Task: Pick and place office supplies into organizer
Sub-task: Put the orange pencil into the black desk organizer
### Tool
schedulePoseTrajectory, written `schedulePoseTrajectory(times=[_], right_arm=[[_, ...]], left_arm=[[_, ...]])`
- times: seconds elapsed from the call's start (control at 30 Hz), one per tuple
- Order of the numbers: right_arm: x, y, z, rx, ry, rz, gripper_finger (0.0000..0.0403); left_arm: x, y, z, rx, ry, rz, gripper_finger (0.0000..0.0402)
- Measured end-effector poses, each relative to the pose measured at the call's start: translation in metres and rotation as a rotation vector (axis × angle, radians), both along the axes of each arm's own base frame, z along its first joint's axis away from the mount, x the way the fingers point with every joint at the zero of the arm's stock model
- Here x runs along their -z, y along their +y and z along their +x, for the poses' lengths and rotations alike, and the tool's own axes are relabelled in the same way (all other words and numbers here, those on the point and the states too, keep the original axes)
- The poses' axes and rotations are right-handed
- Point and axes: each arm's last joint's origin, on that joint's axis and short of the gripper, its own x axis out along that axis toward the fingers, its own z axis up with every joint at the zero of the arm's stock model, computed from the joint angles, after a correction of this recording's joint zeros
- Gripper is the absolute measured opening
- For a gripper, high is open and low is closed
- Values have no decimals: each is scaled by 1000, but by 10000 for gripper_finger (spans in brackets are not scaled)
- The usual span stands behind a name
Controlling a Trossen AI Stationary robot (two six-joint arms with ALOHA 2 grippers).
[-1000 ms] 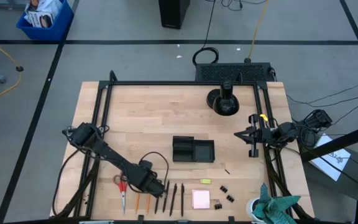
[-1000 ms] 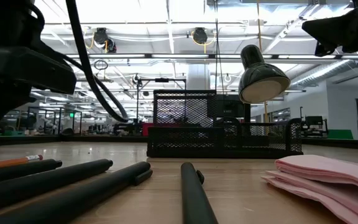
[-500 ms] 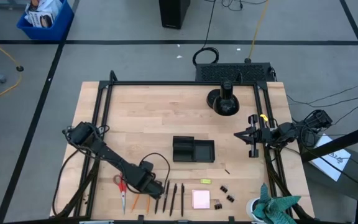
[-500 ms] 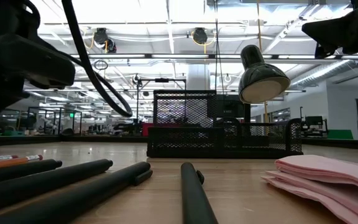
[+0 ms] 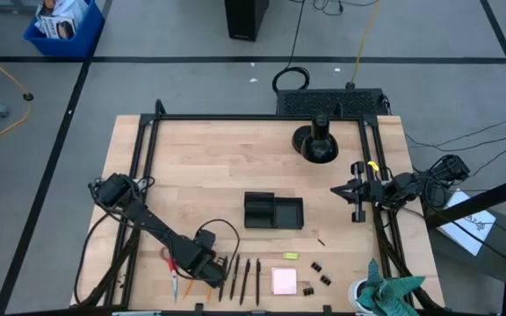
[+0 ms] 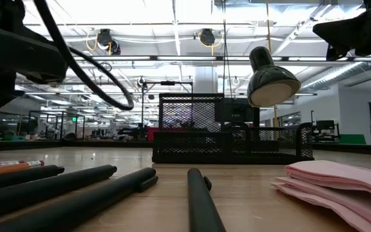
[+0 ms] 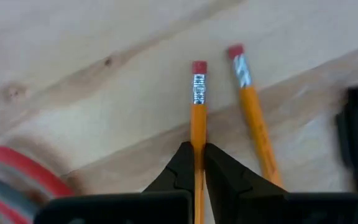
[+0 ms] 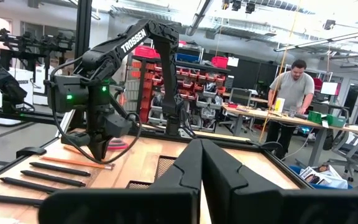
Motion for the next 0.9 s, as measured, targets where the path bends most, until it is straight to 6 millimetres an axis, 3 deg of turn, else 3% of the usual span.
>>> schedulePoseTrajectory(times=[0.33, 0.77, 0.9], right_arm=[[0, 0, 0, 0, 0, 0, 0], [0, 0, 0, -2, 0, -1, 0], [0, 0, 0, -3, 0, -1, 0]], left_arm=[[-13, -1, -10, -27, -198, 228, 16], [-26, 8, -6, 4, -252, 307, 6], [-38, 12, -5, 33, -316, 351, 12]])
